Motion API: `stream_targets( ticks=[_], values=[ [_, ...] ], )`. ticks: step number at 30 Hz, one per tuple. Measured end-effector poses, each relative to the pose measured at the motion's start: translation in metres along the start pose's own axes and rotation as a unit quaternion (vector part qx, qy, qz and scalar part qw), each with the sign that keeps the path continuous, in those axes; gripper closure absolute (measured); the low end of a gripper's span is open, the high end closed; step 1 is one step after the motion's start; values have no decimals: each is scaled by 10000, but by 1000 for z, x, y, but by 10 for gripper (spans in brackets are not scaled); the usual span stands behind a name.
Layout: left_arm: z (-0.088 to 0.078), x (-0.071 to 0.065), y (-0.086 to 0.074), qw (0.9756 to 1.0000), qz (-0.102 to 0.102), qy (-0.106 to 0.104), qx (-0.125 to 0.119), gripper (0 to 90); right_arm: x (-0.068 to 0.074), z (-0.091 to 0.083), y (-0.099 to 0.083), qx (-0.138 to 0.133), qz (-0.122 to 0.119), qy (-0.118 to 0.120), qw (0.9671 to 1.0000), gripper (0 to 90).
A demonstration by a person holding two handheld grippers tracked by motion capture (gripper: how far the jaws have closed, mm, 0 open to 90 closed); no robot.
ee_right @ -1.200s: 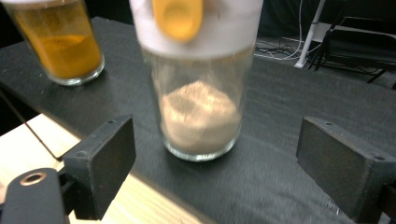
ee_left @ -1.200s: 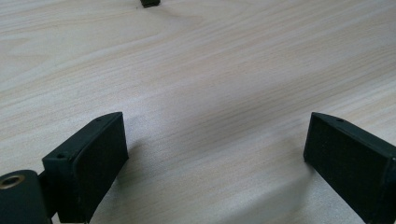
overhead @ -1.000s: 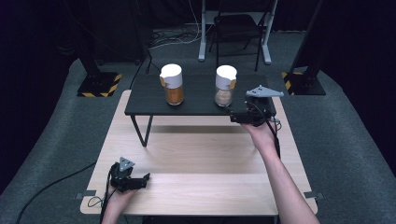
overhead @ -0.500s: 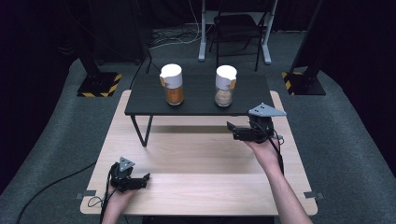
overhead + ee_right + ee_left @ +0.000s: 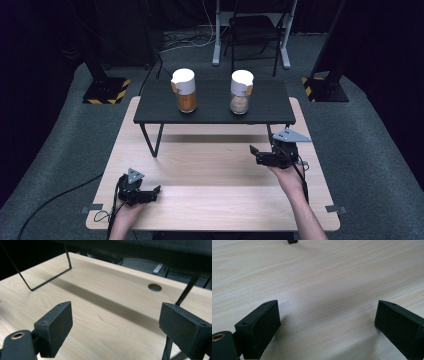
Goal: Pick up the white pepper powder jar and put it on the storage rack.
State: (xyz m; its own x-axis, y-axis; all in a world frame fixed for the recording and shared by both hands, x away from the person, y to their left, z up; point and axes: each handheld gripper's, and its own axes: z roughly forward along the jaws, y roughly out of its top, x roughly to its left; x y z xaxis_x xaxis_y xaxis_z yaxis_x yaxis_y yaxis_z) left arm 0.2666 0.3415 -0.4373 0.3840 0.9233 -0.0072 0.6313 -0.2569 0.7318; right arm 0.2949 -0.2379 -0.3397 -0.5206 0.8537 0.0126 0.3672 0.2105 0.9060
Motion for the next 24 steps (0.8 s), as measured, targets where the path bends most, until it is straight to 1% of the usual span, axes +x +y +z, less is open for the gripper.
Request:
stream_targets(
  ticks=[4, 7, 11, 24],
  values=[
    [0, 0, 0, 10000, 2, 0, 2, 54, -1, -1, -17, 58, 89, -36, 9999, 111],
    [0, 0, 0, 10000, -3, 6, 3, 54, -2, -1, -30, 91, 223, -33, 9997, 113],
    [0, 0, 0, 10000, -2, 10, 5, 53, -4, -2, -46, 124, 327, -55, 9994, 115],
    [1, -1, 0, 10000, -9, 12, -1, 53, -18, -7, -87, 329, 610, -163, 9975, 116]
  ],
)
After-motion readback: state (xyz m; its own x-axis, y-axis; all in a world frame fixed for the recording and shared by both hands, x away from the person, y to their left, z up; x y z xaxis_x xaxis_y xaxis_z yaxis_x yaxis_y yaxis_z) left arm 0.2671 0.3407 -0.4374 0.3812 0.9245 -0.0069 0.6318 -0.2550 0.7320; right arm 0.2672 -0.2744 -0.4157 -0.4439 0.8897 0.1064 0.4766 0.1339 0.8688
